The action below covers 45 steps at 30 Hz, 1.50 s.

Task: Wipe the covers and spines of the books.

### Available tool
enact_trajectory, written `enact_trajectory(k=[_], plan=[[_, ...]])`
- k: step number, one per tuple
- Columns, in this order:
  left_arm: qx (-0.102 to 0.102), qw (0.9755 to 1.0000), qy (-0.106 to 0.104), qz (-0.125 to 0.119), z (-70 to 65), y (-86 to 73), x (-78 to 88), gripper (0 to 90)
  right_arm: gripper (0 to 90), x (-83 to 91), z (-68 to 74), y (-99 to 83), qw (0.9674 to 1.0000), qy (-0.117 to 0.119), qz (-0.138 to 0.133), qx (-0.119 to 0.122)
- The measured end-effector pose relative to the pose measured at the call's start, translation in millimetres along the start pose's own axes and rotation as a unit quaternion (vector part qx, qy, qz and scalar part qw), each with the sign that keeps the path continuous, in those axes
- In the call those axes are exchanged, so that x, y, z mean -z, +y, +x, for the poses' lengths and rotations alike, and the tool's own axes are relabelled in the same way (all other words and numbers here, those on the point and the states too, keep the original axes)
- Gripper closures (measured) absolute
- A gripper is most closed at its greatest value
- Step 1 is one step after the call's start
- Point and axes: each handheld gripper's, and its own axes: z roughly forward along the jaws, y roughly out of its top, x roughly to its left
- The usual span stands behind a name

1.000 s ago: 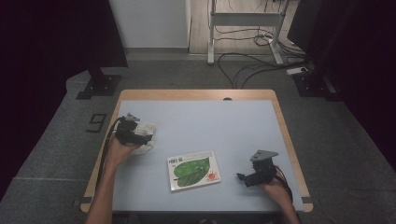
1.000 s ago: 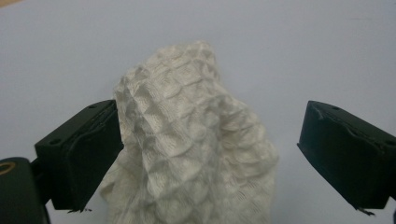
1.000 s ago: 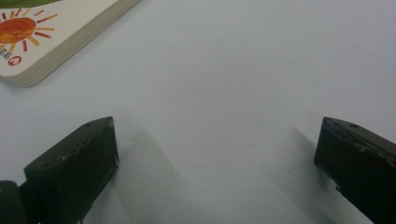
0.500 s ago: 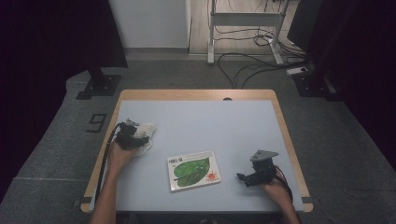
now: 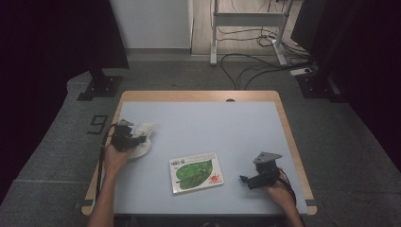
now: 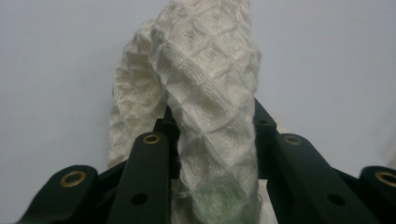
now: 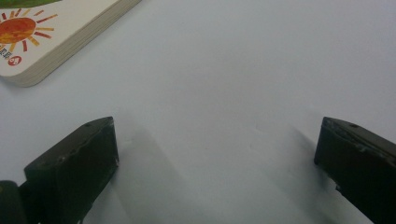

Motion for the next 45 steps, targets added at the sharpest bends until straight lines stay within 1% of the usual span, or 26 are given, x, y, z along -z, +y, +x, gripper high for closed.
enact_trajectory(k=[6,7,10,12,16,17,20,22,23,26,30,33,34,37,38,40,42,45], plan=[[-0.02,0.9996,-0.014,-0.012,-10.8,2.3,17.4,67.5,0.0,0.0,0.0,0.0,1.0,0.0,0.0,0.0],[-0.023,0.9994,-0.019,-0.015,-13.7,2.7,20.7,67.5,0.0,0.0,0.0,0.0,1.0,0.0,0.0,0.0],[-0.036,0.999,-0.023,-0.017,-21.4,4.1,26.8,66.8,0.0,0.0,0.0,0.0,1.0,0.0,0.0,0.0],[-0.04,0.9985,-0.029,-0.021,-26.3,5.0,30.1,66.5,0.0,0.0,0.0,0.0,1.0,0.0,0.0,0.0],[-0.054,0.9972,-0.044,-0.028,-39.8,7.9,36.1,66.2,0.0,0.0,0.0,0.0,1.0,0.0,0.0,0.0],[-0.059,0.9965,-0.051,-0.03,-45.0,8.6,37.2,66.2,0.0,0.0,0.0,0.0,1.0,0.0,0.0,0.0],[-0.081,0.9946,-0.059,-0.026,-59.1,9.6,38.9,66.0,0.0,0.0,0.0,0.0,1.0,0.0,0.0,0.0],[-0.092,0.9935,-0.064,-0.025,-67.4,9.7,39.1,65.9,0.0,0.0,0.0,0.0,1.0,0.0,0.0,0.0],[-0.1,0.9924,-0.068,-0.023,-72.6,9.7,38.9,65.8,0.0,0.0,0.0,0.0,1.0,0.0,0.0,0.0],[-0.113,0.9903,-0.08,-0.019,-84.2,9.5,38.1,65.8,0.0,0.0,0.0,0.0,1.0,0.0,0.0,0.0],[-0.125,0.9874,-0.095,-0.017,-97.2,8.4,35.6,65.8,0.0,0.0,-0.1,0.0,1.0,0.0,0.0,0.0],[-0.138,0.9852,-0.102,-0.01,-105.9,7.1,32.2,65.6,0.0,0.0,0.0,0.0,1.0,0.0,0.0,0.0],[-0.139,0.985,-0.102,-0.01,-108.2,6.6,31.2,65.5,0.0,0.0,0.0,0.0,1.0,0.0,0.0,0.0],[-0.148,0.9825,-0.113,-0.009,-116.3,4.3,26.5,65.3,0.0,0.0,0.0,0.0,1.0,0.0,0.0,0.0],[-0.149,0.9821,-0.114,-0.009,-119.1,3.6,24.8,65.3,0.0,0.0,0.0,0.0,1.0,0.0,0.0,0.0],[-0.16,0.9809,-0.111,-0.005,-124.1,2.0,21.1,65.2,0.0,0.1,0.0,0.0,1.0,0.0,0.0,0.0],[-0.164,0.9807,-0.106,0.0,-128.1,0.2,17.4,65.2,0.0,0.1,0.0,0.0,1.0,0.0,0.0,0.0],[-0.167,0.9801,-0.108,0.002,-132.4,-3.3,12.3,65.1,0.0,0.1,0.0,0.0,1.0,0.0,0.0,0.0]])
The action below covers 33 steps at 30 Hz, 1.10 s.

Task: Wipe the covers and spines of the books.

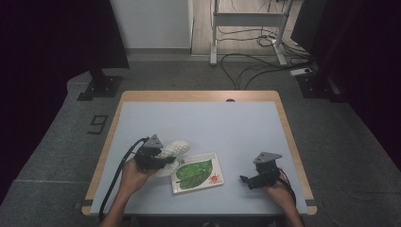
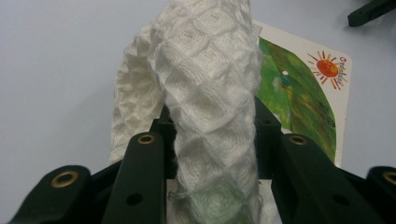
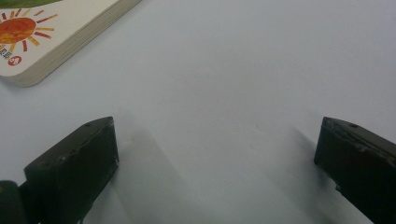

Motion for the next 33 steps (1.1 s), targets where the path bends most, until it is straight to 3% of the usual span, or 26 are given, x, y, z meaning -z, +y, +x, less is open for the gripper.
enact_trajectory(k=[14,20,25,33], plan=[[0.001,0.9997,0.007,0.022,-4.9,-16.7,-24.4,64.2,0.0,0.0,0.0,0.0,1.0,0.0,0.0,0.001],[-0.008,0.9995,0.02,0.022,-8.6,-17.9,-34.5,61.8,0.0,0.1,-0.1,0.0,1.0,0.001,0.0,0.001],[0.003,0.9997,0.015,0.02,-8.7,-16.7,-38.1,61.4,0.0,0.1,-0.1,0.0,1.0,0.001,0.0,0.001],[0.004,0.9997,0.013,0.018,-12.5,-10.2,-46.9,61.5,0.0,0.0,0.0,0.0,1.0,0.0,0.0,0.0]])
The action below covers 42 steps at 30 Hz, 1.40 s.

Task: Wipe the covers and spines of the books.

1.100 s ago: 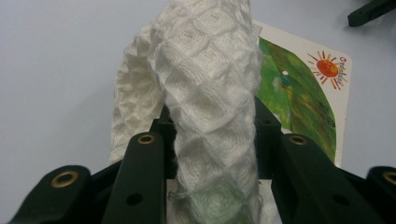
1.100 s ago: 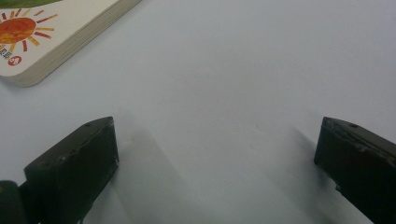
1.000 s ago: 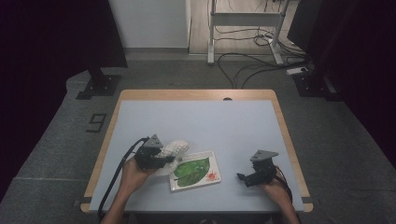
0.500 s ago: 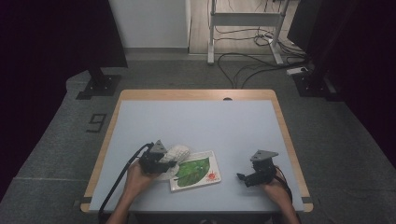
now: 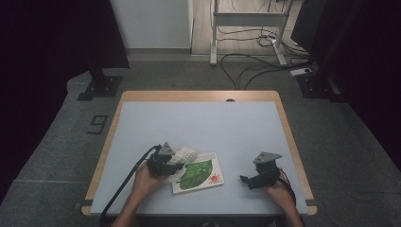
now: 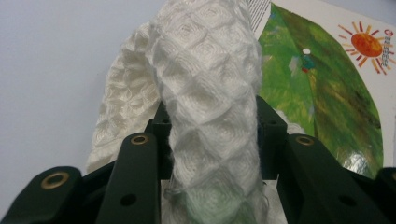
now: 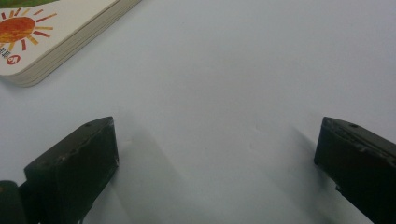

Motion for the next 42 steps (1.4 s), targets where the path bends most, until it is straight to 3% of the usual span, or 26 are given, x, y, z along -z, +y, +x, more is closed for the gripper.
enact_trajectory(k=[42], plan=[[-0.048,0.9982,-0.03,0.019,-34.0,70.3,-65.6,62.2,0.0,0.0,-0.2,0.0,1.0,0.0,0.0,0.0]])
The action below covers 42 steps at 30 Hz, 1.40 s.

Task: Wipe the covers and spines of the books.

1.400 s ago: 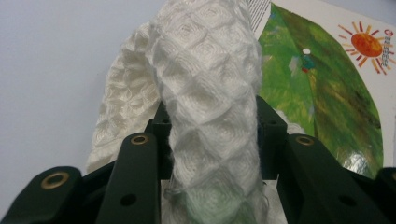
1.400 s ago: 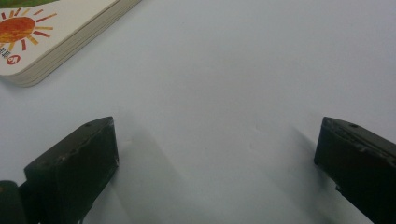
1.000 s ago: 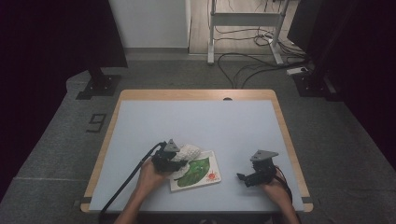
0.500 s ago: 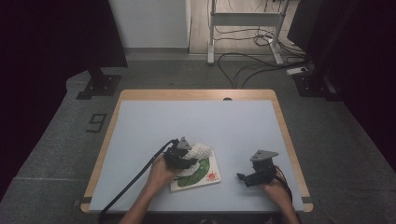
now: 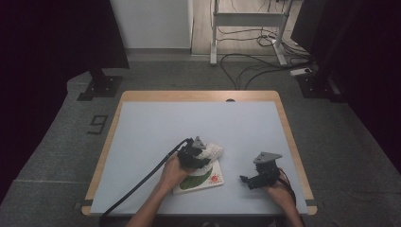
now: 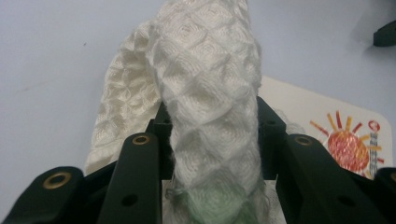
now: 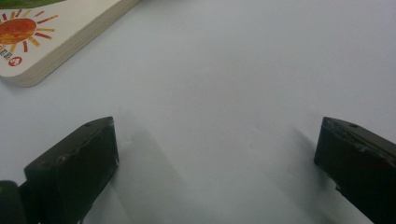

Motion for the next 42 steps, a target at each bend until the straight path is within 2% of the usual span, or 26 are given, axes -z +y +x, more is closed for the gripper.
enact_trajectory(k=[10,15,28,34,42], plan=[[-0.002,0.9999,-0.014,-0.008,-5.5,13.1,-14.5,62.6,0.0,0.0,0.0,0.0,1.0,0.0,0.0,0.0],[-0.005,0.9998,-0.016,-0.005,-8.3,12.5,-13.9,63.5,0.0,0.0,0.0,0.0,1.0,0.0,0.0,0.0],[-0.031,0.9988,-0.038,0.001,-31.6,8.9,-10.8,63.7,0.0,0.0,0.2,0.0,1.0,0.0,0.0,0.0],[-0.031,0.9984,-0.047,-0.002,-28.9,6.7,-9.7,63.9,0.0,0.1,0.1,0.0,1.0,0.001,0.0,0.0],[-0.032,0.9985,-0.045,-0.001,-27.7,-1.5,-2.2,64.0,0.0,0.1,0.1,0.0,1.0,0.001,0.0,0.0]])
